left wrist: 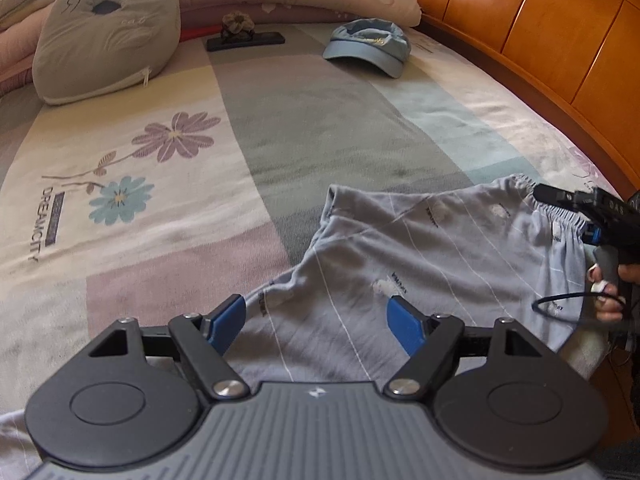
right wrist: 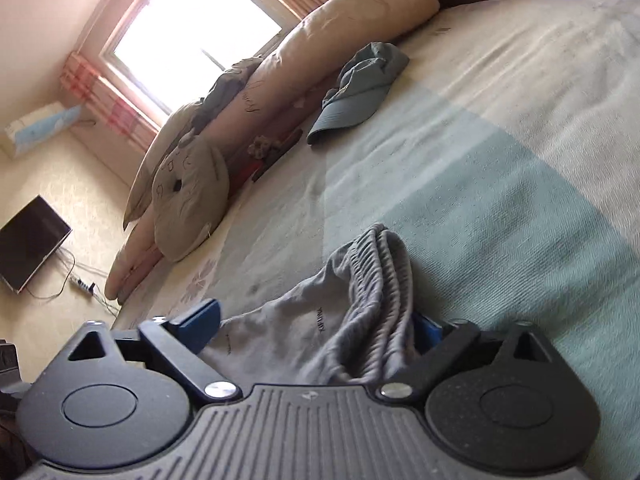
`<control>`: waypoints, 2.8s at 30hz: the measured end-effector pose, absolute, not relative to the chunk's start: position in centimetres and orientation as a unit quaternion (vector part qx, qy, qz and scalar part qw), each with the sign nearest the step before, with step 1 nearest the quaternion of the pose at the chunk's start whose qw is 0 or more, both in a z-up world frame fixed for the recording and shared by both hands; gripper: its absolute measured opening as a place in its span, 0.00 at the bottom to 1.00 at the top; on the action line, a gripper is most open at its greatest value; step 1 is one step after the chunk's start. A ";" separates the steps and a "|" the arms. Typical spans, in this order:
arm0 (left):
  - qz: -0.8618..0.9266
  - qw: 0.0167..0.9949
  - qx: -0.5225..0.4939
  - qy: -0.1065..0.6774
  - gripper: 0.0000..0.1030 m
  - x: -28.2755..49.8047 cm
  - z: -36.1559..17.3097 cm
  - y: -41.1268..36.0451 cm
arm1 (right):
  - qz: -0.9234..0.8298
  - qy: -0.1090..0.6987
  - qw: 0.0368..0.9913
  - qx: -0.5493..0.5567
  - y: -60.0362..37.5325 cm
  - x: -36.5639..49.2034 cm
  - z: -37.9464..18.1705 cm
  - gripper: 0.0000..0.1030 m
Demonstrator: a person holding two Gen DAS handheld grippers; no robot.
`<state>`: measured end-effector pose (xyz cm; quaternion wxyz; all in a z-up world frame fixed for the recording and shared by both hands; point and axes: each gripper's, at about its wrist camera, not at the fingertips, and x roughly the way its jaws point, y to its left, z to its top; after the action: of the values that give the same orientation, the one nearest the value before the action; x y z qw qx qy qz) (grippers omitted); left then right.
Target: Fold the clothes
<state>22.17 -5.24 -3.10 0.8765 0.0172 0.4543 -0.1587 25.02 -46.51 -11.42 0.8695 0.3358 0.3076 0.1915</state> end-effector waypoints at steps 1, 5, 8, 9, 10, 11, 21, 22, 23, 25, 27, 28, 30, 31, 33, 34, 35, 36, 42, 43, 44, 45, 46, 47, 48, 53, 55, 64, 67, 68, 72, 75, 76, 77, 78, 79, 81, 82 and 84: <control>-0.159 0.877 0.018 0.454 0.76 22.1 -3.0 -5.3 | 0.190 0.314 0.864 0.346 -47.1 25.2 -11.5 0.80; -0.161 0.880 0.018 0.447 0.76 22.0 -2.6 -5.2 | 0.191 0.359 0.839 0.362 -48.4 26.2 -11.8 0.63; -0.159 0.880 0.016 0.446 0.76 22.1 -2.6 -5.3 | 0.195 0.387 0.829 0.353 -48.9 26.9 -12.0 0.42; -0.158 0.881 0.016 0.446 0.76 22.2 -2.7 -5.4 | 0.197 0.397 0.826 0.350 -49.1 27.2 -12.1 0.15; -0.158 0.881 0.016 0.447 0.76 22.2 -2.7 -5.4 | 0.193 0.405 0.819 0.357 -49.5 27.4 -12.4 0.15; -0.158 0.881 0.016 0.447 0.76 22.1 -2.7 -5.4 | 0.193 0.402 0.815 0.370 -49.8 27.3 -12.6 0.16; -0.153 0.879 0.009 0.451 0.76 21.6 -3.0 -4.8 | 0.136 0.370 0.855 0.336 -48.7 23.2 -9.5 0.16; -0.154 0.879 0.010 0.451 0.76 21.5 -3.1 -4.8 | 0.132 0.370 0.856 0.337 -48.7 22.9 -9.3 0.16; -0.154 0.879 0.010 0.451 0.76 21.5 -3.1 -4.7 | 0.128 0.369 0.857 0.337 -48.8 22.6 -9.1 0.16; -0.155 0.880 0.008 0.450 0.76 21.4 -3.1 -4.6 | 0.119 0.369 0.858 0.338 -49.0 22.0 -8.6 0.16; -0.156 0.880 0.006 0.448 0.76 21.4 -3.2 -4.4 | 0.113 0.368 0.861 0.333 -49.0 22.1 -8.4 0.16; -0.156 0.881 0.006 0.447 0.76 21.3 -3.2 -4.4 | 0.110 0.370 0.861 0.330 -48.9 22.3 -8.4 0.16; -0.155 0.881 0.003 0.447 0.76 21.3 -3.3 -4.2 | 0.104 0.375 0.862 0.325 -48.7 22.9 -8.6 0.17; -0.154 0.881 0.002 0.447 0.76 21.3 -3.4 -4.2 | 0.102 0.382 0.857 0.330 -48.8 23.2 -9.2 0.17; -0.154 0.881 0.003 0.447 0.76 21.3 -3.4 -4.1 | 0.096 0.399 0.844 0.344 -49.0 23.8 -10.5 0.21; -0.154 0.881 0.004 0.447 0.76 21.2 -3.5 -4.0 | 0.101 0.394 0.840 0.360 -49.4 23.6 -10.9 0.24; -0.153 0.881 0.004 0.447 0.76 21.1 -3.5 -3.9 | 0.108 0.387 0.832 0.383 -49.9 23.1 -11.3 0.35; -0.152 0.881 0.003 0.448 0.76 21.0 -3.6 -3.7 | 0.114 0.380 0.825 0.404 -50.4 22.5 -11.5 0.43; -0.142 0.878 -0.009 0.457 0.76 21.2 -4.3 -2.8 | 0.103 0.374 0.812 0.436 -52.0 17.7 -12.0 0.47; -0.143 0.878 -0.009 0.457 0.76 21.3 -4.3 -2.8 | 0.099 0.376 0.810 0.440 -52.0 17.0 -12.0 0.47; -0.144 0.878 -0.009 0.456 0.76 21.4 -4.3 -2.8 | 0.095 0.378 0.807 0.444 -51.9 16.3 -12.0 0.51; -0.147 0.878 -0.009 0.455 0.76 21.5 -4.3 -2.9 | 0.094 0.377 0.804 0.450 -51.7 15.7 -11.9 0.57; -0.149 0.878 -0.010 0.455 0.76 21.6 -4.4 -3.0 | 0.096 0.375 0.802 0.454 -51.2 15.4 -12.0 0.60; -0.152 0.878 -0.011 0.454 0.76 21.8 -4.4 -3.2 | 0.095 0.372 0.804 0.454 -50.6 15.2 -11.9 0.64; -0.155 0.877 -0.011 0.455 0.76 21.9 -4.5 -3.3 | 0.092 0.368 0.810 0.447 -50.1 15.1 -11.8 0.68; -0.173 0.875 -0.005 0.452 0.76 21.8 -4.6 -4.3 | 0.090 0.374 0.818 0.427 -48.3 16.4 -11.4 0.70; -0.173 0.875 -0.002 0.451 0.76 21.6 -4.5 -4.4 | 0.091 0.379 0.818 0.422 -47.8 16.5 -11.3 0.67; -0.167 0.874 -0.019 0.457 0.76 21.7 -5.1 -3.8 | 0.082 0.398 0.808 0.426 -46.8 16.0 -12.0 0.36; -0.180 0.876 -0.007 0.448 0.76 21.2 -4.7 -4.1 | 0.070 0.398 0.806 0.432 -46.9 15.8 -12.6 0.07; -0.182 0.876 -0.005 0.447 0.76 21.0 -4.6 -4.0 | 0.065 0.399 0.809 0.426 -46.9 15.4 -12.4 0.07; -0.177 0.874 -0.014 0.452 0.76 21.0 -5.0 -3.3 | 0.056 0.408 0.817 0.403 -47.0 14.0 -11.5 0.06; -0.172 0.874 -0.011 0.455 0.76 20.6 -5.2 -2.7 | 0.035 0.413 0.816 0.404 -47.6 13.6 -10.8 0.19; -0.173 0.874 -0.009 0.455 0.76 20.4 -5.1 -2.5 | 0.022 0.412 0.823 0.390 -47.6 13.5 -10.0 0.25; -0.173 0.874 -0.007 0.454 0.76 20.1 -5.0 -2.3 | 0.008 0.407 0.838 0.364 -47.4 13.5 -8.9 0.34; -0.173 0.874 -0.003 0.454 0.76 19.9 -5.0 -2.1 | -0.002 0.398 0.858 0.326 -47.0 13.6 -7.4 0.36; -0.172 0.874 0.004 0.455 0.76 19.6 -4.9 -1.9 | -0.004 0.390 0.875 0.288 -46.5 13.9 -6.2 0.36; -0.170 0.875 0.016 0.453 0.76 19.1 -4.8 -1.6 | 0.016 0.377 0.900 0.220 -44.6 15.2 -4.2 0.48; -0.169 0.876 0.022 0.452 0.76 18.9 -4.8 -1.6 | 0.027 0.370 0.910 0.186 -43.6 15.9 -3.3 0.54; -0.166 0.877 0.030 0.450 0.76 18.4 -4.7 -1.4 | 0.067 0.370 0.917 0.137 -40.8 18.1 -2.8 0.65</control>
<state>18.37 -1.37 -4.72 0.8770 0.0299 0.4498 -0.1664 18.14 -40.81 -2.77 0.9166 0.1374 0.3695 0.0668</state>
